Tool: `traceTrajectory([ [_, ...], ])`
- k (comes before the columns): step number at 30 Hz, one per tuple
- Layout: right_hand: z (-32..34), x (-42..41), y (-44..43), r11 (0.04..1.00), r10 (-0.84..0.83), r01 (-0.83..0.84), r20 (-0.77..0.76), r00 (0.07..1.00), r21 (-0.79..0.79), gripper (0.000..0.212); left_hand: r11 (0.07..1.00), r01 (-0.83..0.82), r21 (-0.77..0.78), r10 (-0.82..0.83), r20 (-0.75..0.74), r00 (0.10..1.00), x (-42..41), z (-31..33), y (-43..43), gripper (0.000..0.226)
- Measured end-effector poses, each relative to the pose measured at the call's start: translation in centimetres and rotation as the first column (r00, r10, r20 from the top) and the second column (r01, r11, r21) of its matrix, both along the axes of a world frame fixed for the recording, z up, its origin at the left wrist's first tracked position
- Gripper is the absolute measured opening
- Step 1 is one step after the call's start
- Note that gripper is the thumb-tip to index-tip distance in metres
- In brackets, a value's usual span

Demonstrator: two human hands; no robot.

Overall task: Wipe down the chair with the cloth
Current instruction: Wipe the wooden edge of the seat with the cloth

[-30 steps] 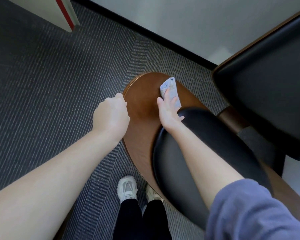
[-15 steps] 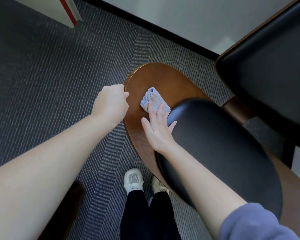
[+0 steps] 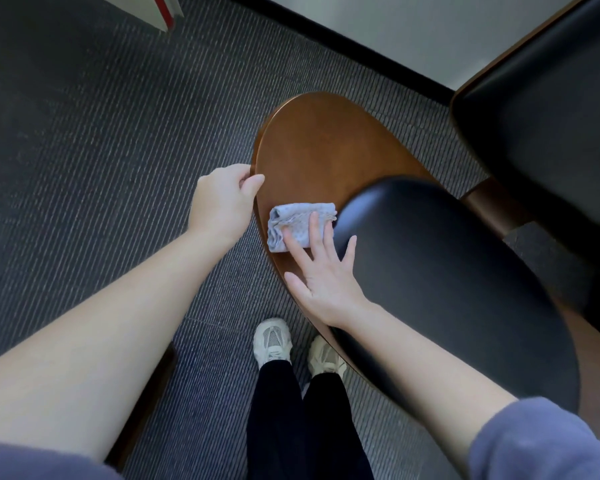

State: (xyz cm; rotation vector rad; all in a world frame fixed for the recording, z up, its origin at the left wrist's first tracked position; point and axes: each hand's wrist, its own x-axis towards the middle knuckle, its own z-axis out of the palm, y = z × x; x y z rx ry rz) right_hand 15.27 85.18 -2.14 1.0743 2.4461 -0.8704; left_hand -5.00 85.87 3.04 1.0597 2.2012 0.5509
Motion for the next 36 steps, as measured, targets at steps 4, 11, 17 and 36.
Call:
traceTrajectory([
  [4, -0.1, 0.4, -0.1, 0.999, 0.045, -0.045, -0.002, 0.999, 0.023, 0.067, 0.998, -0.027, -0.061, 0.032, 0.076, 0.997, 0.4, -0.4, -1.3, 0.030],
  [11, -2.1, 4.9, -3.6, 0.925, 0.341, -0.325, -0.053, 0.939, 0.196, 0.065, 0.985, -0.128, -0.118, 0.145, 0.150, 0.978, 0.5, -0.2, -1.2, 0.031],
  [17, -2.3, 6.9, -3.0, 0.836, 0.514, -0.489, -0.045, 0.856, 0.251, 0.065, 0.984, -0.142, -0.104, 0.153, 0.103, 0.983, 0.9, 0.0, -0.8, 0.026],
  [36, -3.5, 10.8, 1.4, 0.317, 0.927, -0.869, 0.068, 0.369, 0.381, 0.067, 0.988, -0.149, -0.047, 0.151, 0.053, 0.987, 1.5, 0.1, -1.4, 0.026],
])
